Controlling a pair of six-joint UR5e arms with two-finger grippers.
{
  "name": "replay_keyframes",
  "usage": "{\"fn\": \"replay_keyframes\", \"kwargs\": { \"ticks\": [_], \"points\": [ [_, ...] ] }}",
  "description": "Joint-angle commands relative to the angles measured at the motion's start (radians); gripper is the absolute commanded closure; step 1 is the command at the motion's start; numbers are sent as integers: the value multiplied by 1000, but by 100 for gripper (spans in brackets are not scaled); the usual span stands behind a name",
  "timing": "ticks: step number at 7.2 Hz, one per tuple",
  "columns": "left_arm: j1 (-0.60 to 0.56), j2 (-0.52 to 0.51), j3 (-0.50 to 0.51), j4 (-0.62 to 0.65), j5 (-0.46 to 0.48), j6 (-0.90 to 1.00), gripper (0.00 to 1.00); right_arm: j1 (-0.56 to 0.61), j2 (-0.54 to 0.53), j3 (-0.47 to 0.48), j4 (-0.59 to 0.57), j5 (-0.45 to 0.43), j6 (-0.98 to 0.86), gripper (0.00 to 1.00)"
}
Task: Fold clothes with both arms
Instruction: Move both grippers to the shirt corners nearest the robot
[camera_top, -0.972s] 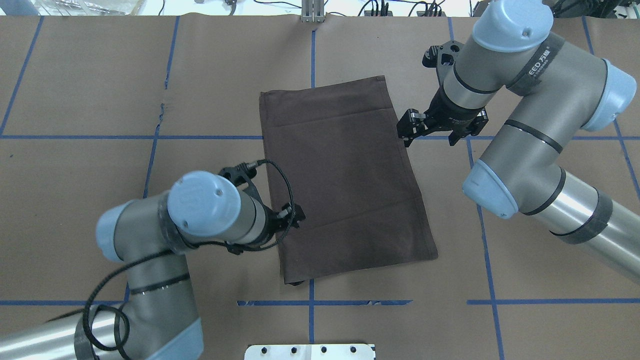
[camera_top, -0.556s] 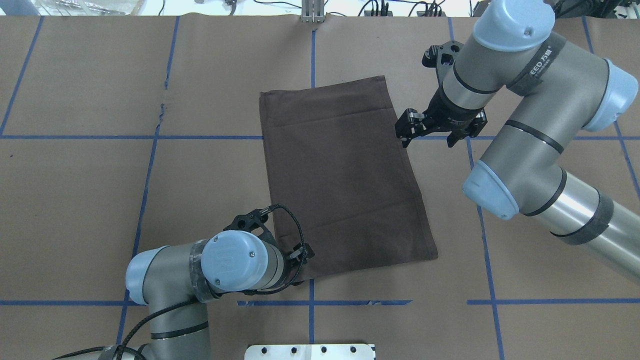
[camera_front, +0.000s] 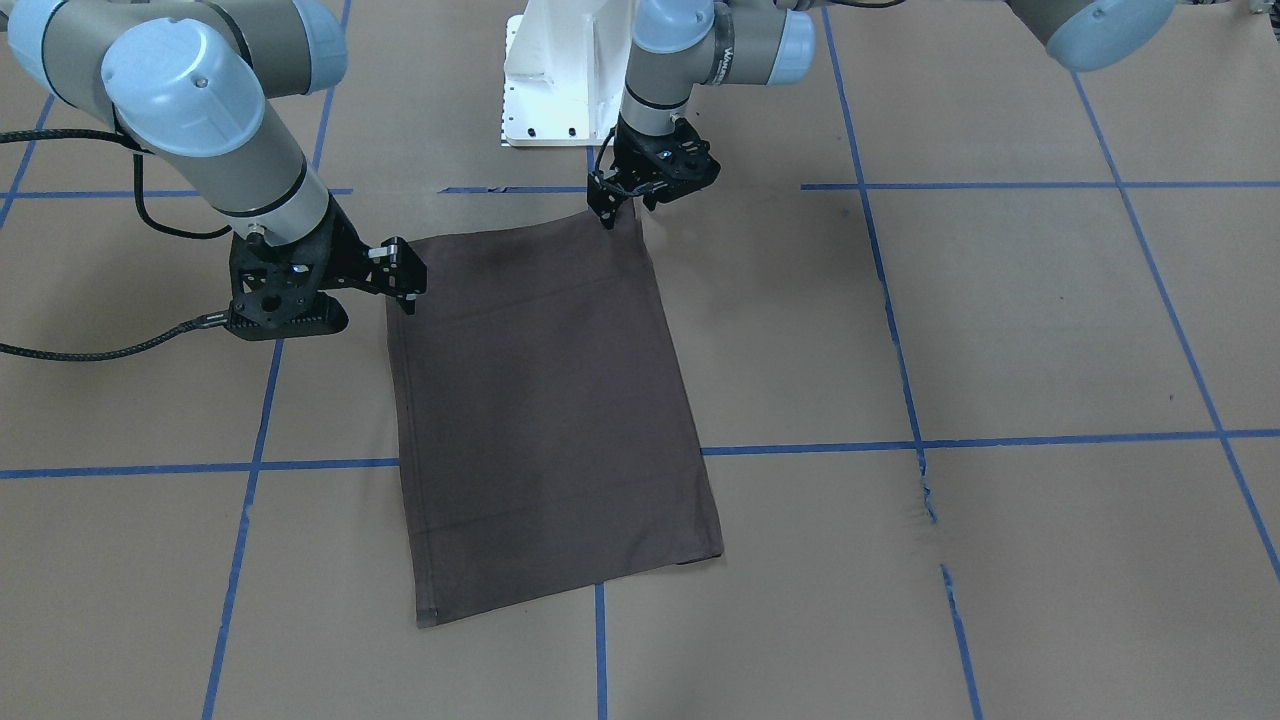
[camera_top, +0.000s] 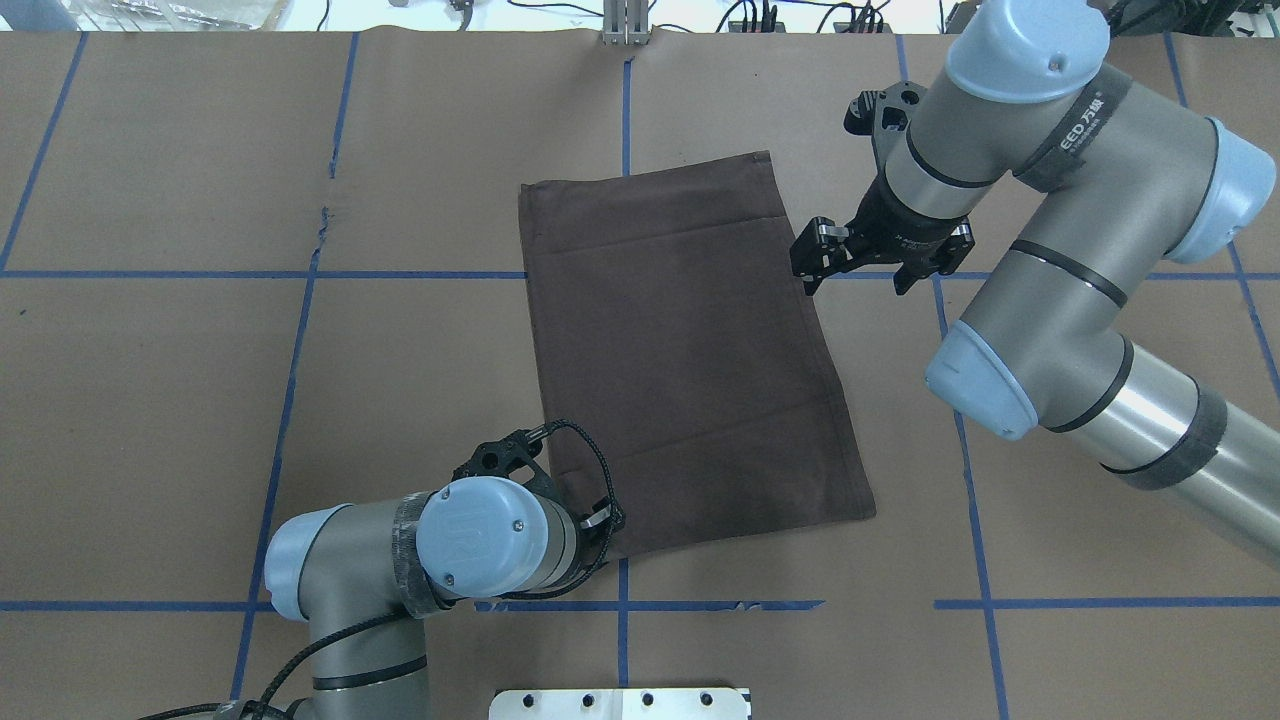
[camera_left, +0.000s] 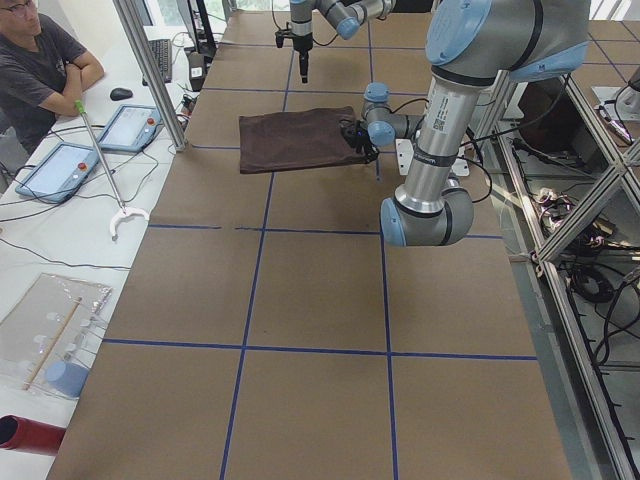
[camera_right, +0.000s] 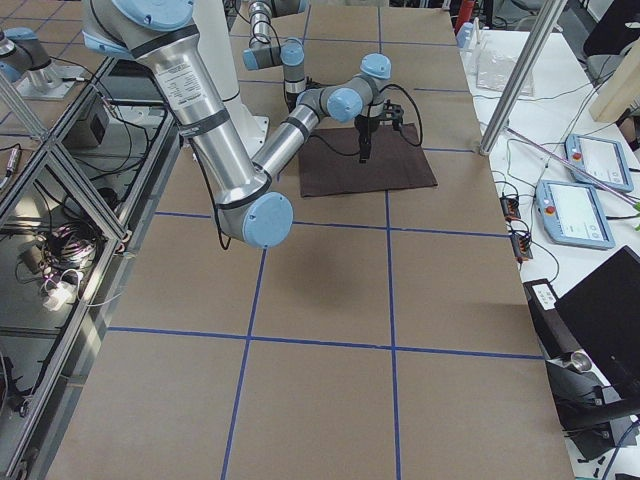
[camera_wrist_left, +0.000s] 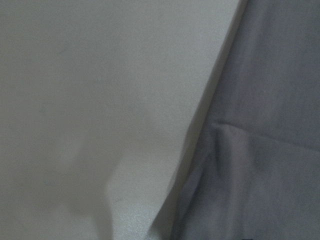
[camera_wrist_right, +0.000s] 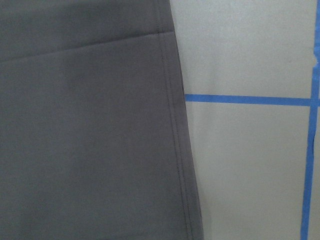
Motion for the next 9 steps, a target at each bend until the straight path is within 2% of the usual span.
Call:
{"fn": "replay_keyframes", "kwargs": {
  "ticks": [1,3,6,7,8,9],
  "points": [
    [0,-3,-4,-2,-1,15,100,1,0,0,1,0,-2,0],
    [-3,3,-16,-1,-5,18,100,3,0,1,-1,2,2,0],
    [-41,21,-71,86,-7,190,100,-57,-3,12,4,2,218,0],
    [-50,27,-105,141,-7,246,100,-99,-14,18,75,-2,383,0],
    [-58,29,-108,166,-7,251,100,-174,-55,21,249,-32,635,0],
    [-69,29,-108,168,-7,254,100,-243,-111,46,328,-119,797,0]
  ]
}}
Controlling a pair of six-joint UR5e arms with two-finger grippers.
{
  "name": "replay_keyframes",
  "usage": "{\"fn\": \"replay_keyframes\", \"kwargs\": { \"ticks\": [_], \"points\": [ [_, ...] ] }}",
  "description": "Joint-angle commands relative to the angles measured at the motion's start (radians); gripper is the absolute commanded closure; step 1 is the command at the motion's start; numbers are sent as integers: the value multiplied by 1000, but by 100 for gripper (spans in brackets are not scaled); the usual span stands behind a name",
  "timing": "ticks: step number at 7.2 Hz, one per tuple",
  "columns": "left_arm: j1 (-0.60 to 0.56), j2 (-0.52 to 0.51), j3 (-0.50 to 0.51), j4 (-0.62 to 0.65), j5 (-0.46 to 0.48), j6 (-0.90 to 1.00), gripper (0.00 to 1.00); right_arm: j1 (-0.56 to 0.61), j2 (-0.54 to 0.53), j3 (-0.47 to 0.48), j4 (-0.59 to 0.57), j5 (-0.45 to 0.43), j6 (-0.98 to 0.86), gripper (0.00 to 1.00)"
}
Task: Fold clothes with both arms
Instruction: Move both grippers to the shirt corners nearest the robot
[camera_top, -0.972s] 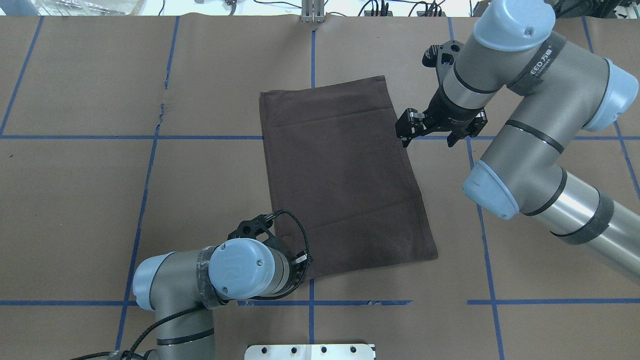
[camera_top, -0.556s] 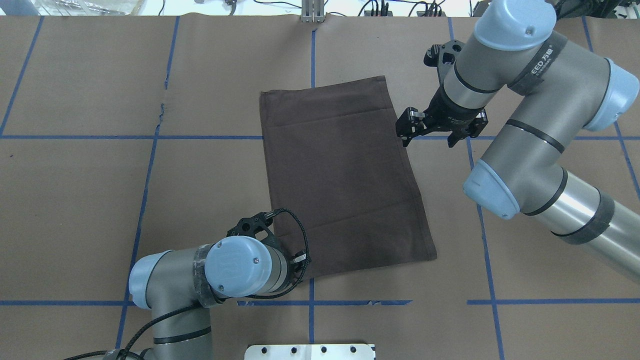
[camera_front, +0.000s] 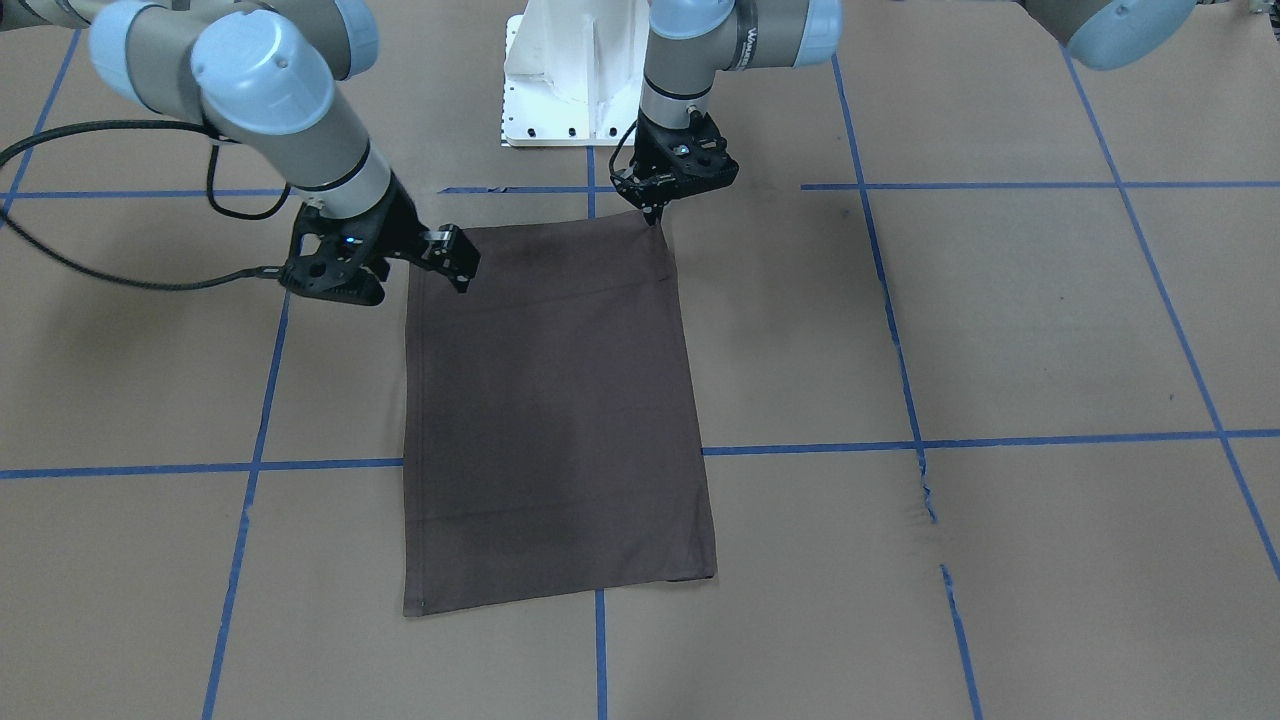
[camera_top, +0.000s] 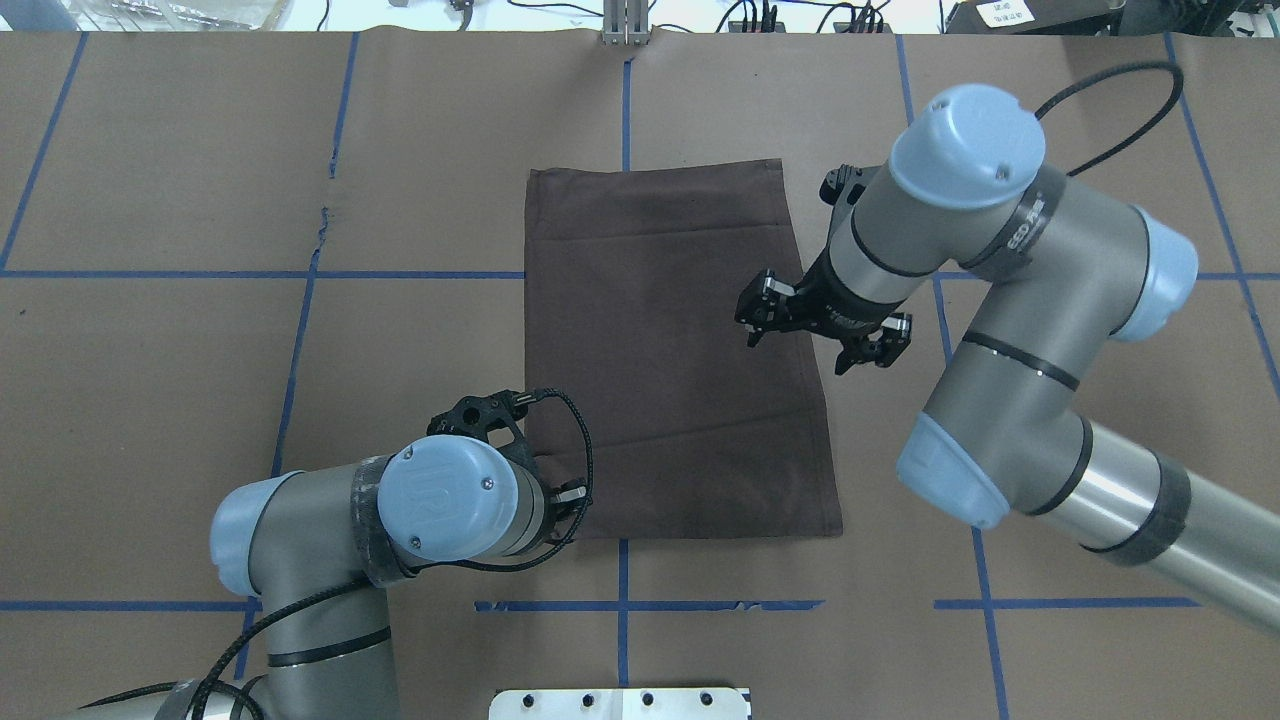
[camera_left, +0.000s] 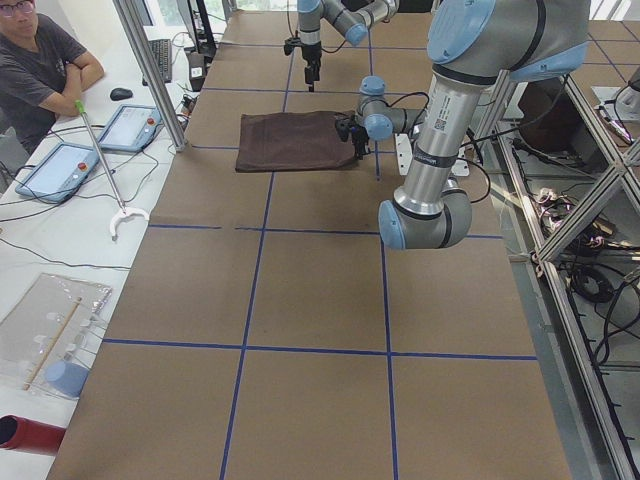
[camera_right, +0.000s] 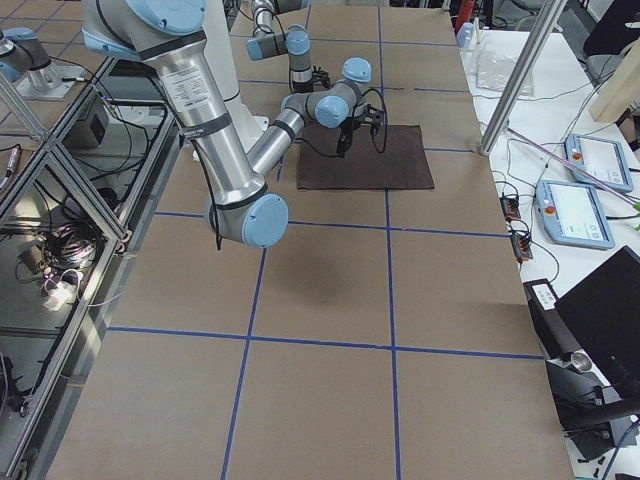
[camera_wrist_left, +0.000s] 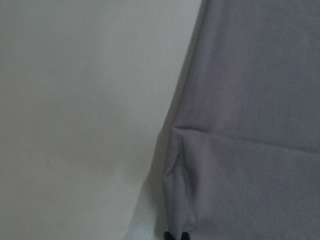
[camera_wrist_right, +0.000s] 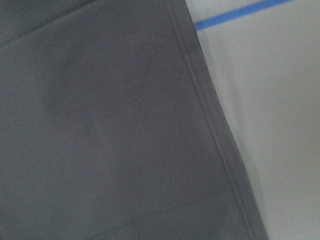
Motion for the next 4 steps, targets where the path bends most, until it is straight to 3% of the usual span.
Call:
{"fn": "replay_keyframes", "kwargs": {
  "ticks": [1,4],
  "points": [
    [-14,0,-6,18,0,19,100,-157,-72,28,121,-149,309,0],
    [-12,2,-6,18,-2,20,100,-286,-86,28,52,-255,539,0]
  ]
}}
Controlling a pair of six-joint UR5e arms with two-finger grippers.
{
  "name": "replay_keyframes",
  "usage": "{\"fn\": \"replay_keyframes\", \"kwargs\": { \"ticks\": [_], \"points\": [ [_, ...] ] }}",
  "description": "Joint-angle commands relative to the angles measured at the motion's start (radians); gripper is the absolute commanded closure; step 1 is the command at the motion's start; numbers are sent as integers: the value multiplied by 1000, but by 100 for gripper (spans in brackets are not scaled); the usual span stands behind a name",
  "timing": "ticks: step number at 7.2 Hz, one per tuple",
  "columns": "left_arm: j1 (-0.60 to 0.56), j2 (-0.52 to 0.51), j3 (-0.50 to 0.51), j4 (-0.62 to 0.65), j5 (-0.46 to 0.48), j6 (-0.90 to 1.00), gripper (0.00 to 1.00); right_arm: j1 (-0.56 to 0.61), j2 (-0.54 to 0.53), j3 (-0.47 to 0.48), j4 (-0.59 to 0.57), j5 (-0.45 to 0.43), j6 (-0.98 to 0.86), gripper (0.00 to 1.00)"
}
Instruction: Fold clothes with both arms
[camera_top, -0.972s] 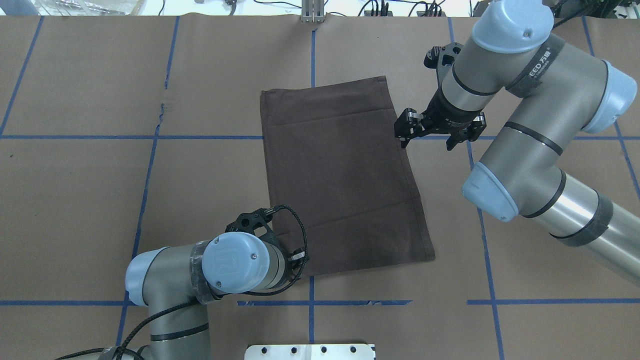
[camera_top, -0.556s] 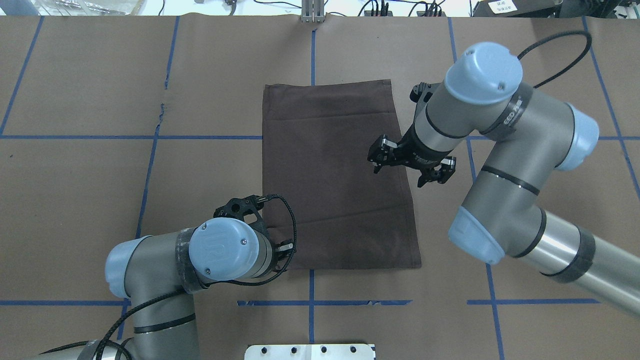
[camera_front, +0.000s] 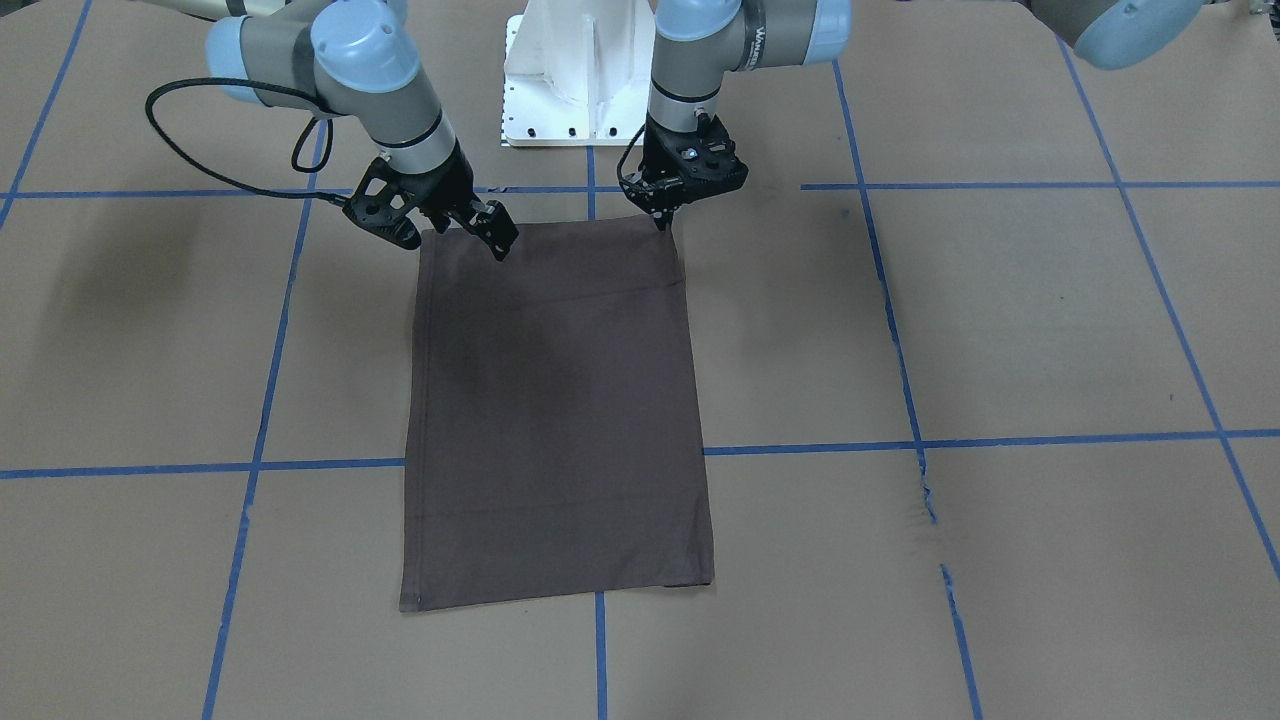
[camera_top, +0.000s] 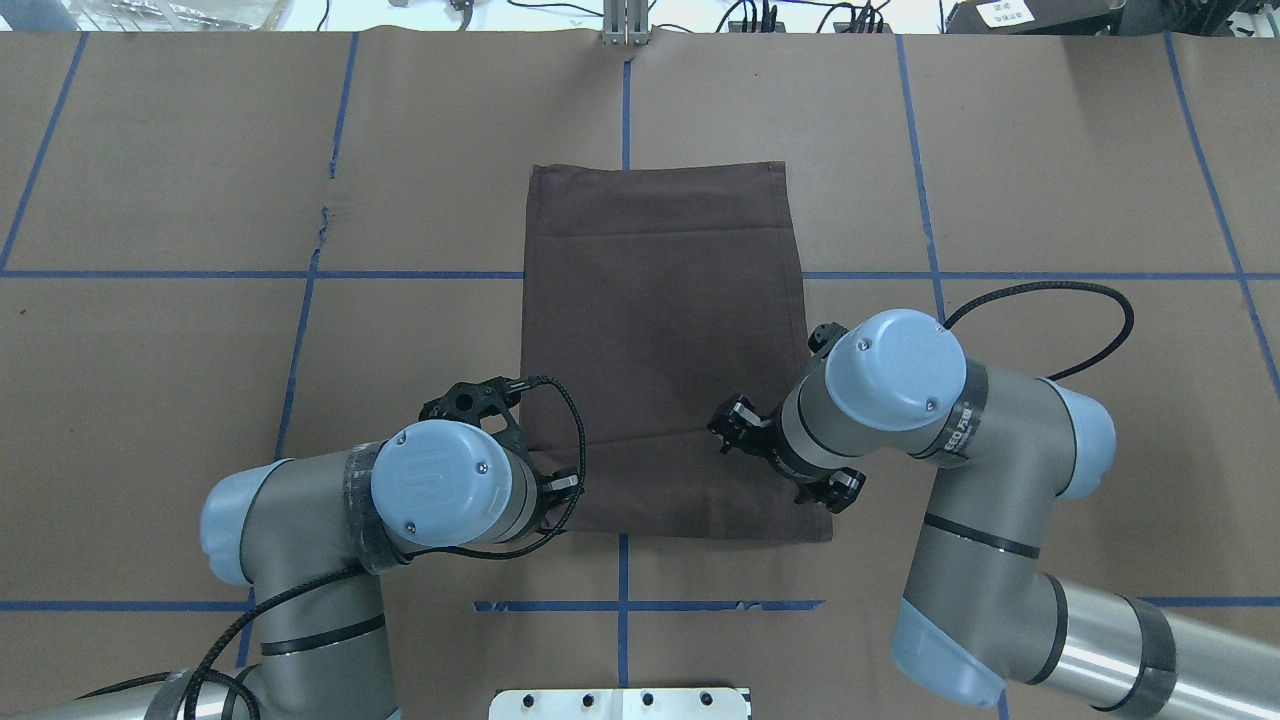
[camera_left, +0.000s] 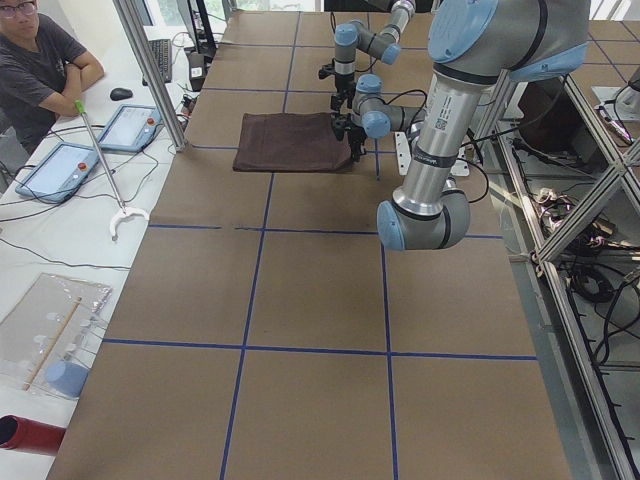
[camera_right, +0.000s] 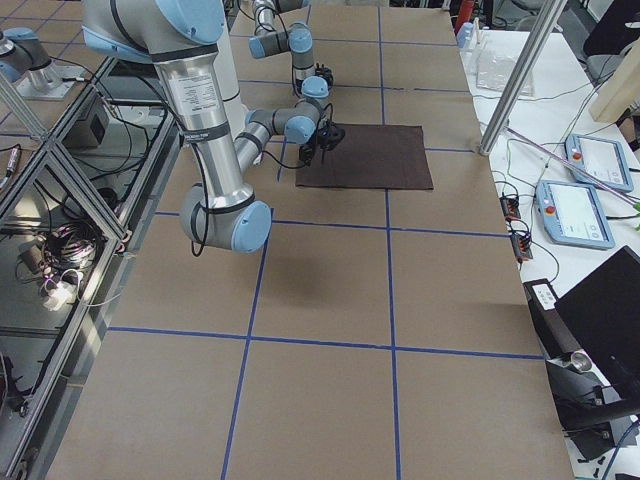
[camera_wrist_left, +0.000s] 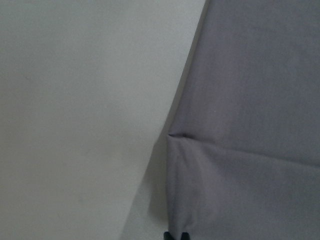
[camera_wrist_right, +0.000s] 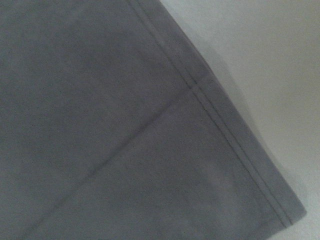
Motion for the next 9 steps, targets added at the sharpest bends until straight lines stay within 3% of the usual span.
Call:
{"fn": "replay_keyframes", "kwargs": {
  "ticks": [1,9],
  "points": [
    [1,-1,-1,0,-1,0,100,-53,-3,1,-53,-45,106,0],
    [1,-3,-5,0,-1,-2,100,-102,-1,-65,-65,-105,91,0]
  ]
}}
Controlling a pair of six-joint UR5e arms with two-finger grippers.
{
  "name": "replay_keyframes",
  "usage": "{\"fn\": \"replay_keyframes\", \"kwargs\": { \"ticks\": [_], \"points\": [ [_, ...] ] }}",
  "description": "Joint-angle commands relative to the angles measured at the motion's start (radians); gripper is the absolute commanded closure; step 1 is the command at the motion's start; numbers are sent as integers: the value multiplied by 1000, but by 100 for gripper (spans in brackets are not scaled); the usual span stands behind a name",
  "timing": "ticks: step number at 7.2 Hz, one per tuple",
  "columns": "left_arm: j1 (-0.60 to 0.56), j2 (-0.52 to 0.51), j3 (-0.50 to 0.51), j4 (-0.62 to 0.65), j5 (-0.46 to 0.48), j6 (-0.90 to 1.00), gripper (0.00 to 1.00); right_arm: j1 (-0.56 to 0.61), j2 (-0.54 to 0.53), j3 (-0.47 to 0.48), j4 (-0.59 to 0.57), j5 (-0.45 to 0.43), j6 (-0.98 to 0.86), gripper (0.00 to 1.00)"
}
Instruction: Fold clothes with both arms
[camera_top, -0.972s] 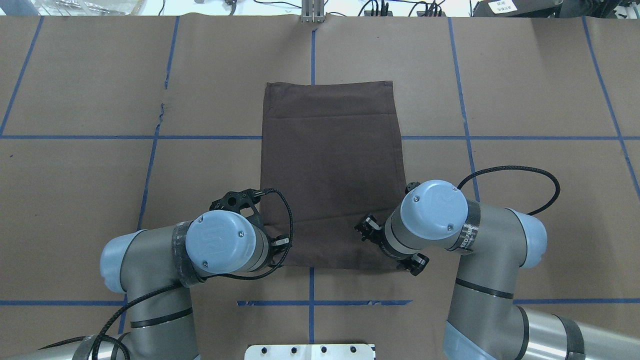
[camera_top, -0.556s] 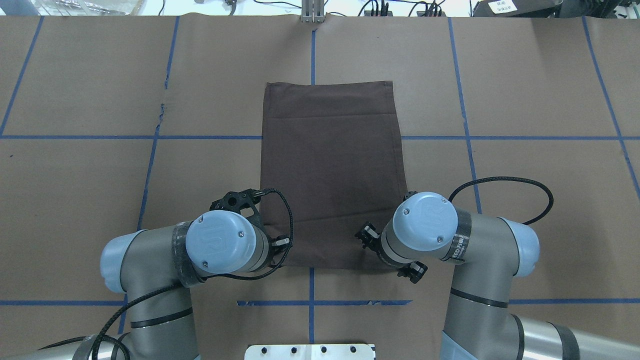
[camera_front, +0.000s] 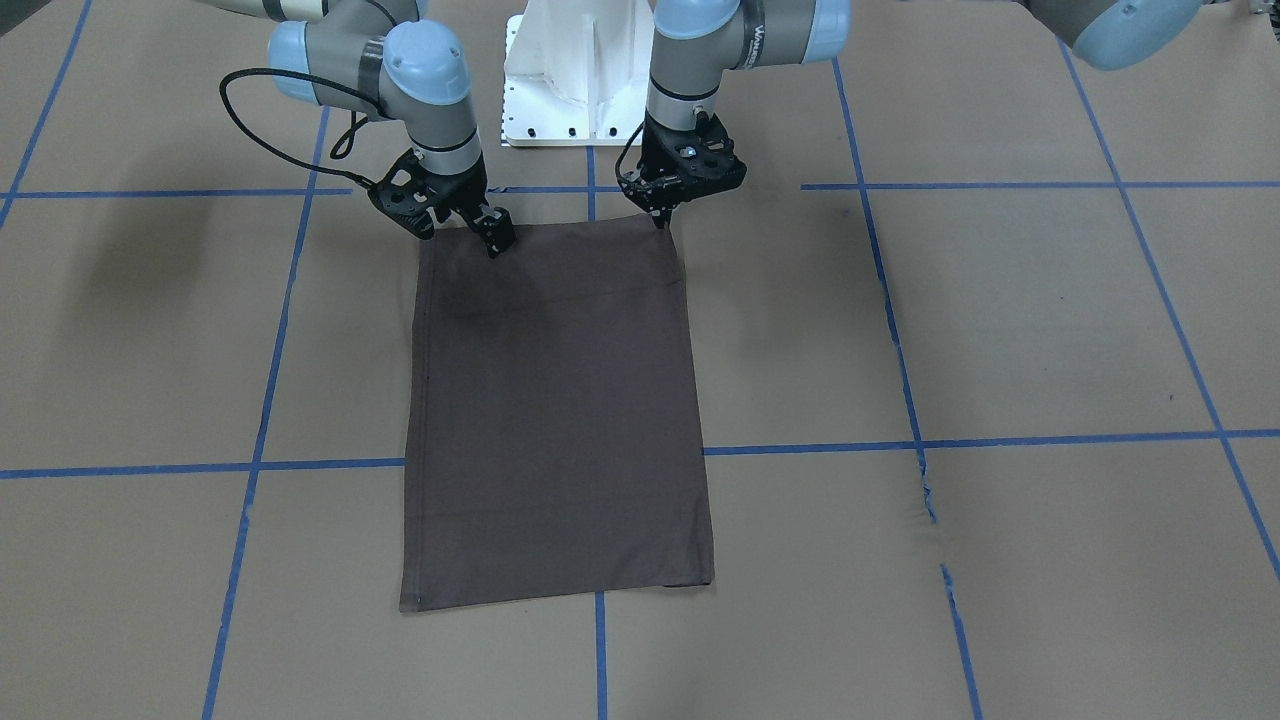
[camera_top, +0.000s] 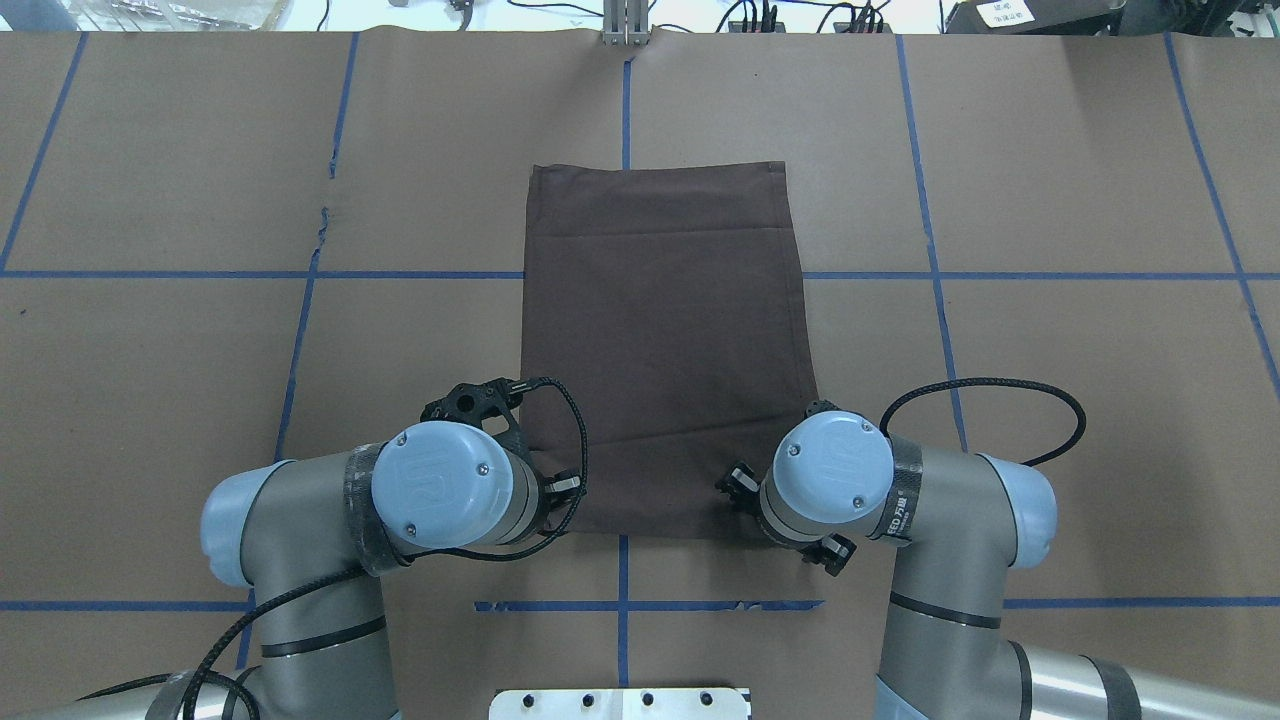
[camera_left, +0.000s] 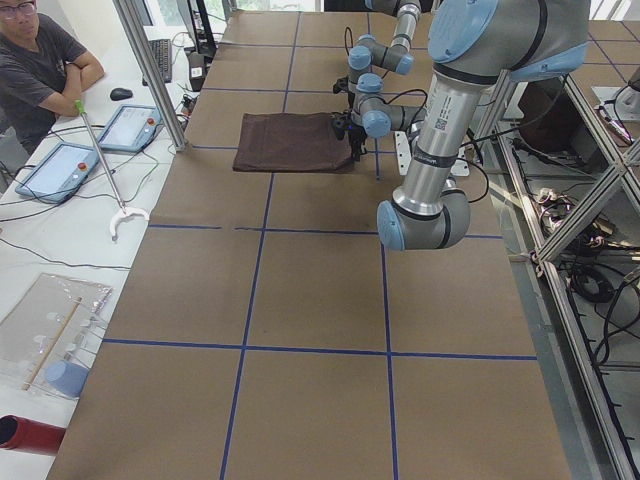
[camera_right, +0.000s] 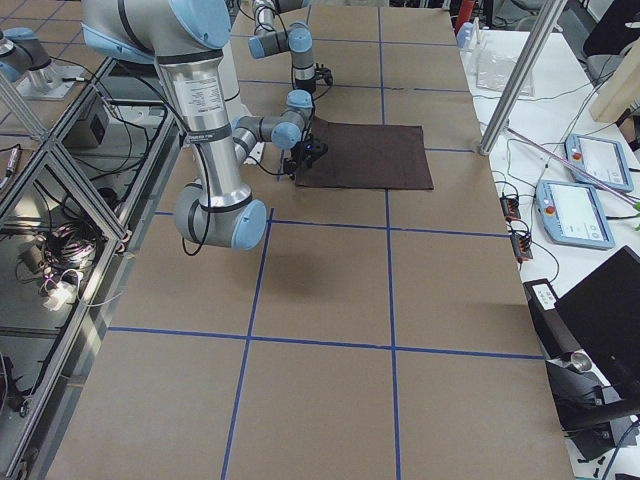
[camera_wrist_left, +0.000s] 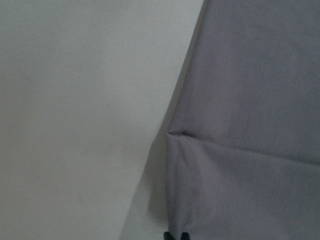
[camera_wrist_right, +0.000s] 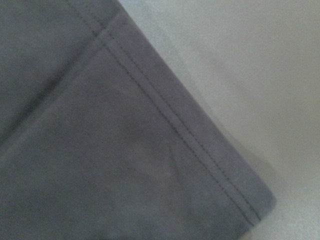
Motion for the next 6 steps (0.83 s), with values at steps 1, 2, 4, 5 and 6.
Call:
{"fn": "replay_keyframes", "kwargs": {
  "ticks": [1,2,4,5,6],
  "points": [
    [-1,-2,-4,2,0,-1,100,2,-1,-4,5,-1,0,8],
    [-3,-2,-4,3,0,-1,100,2,-1,-1,7,1,0,43],
    [-3,-2,-5,9,0,-1,100,2,1,1,5,1,-1,84],
    [-3,-2,-5,9,0,-1,100,-2,-1,-2,2,1,-1,99],
    [-1,-2,-5,9,0,-1,100,-2,-1,-1,2,1,-3,100]
  ]
}}
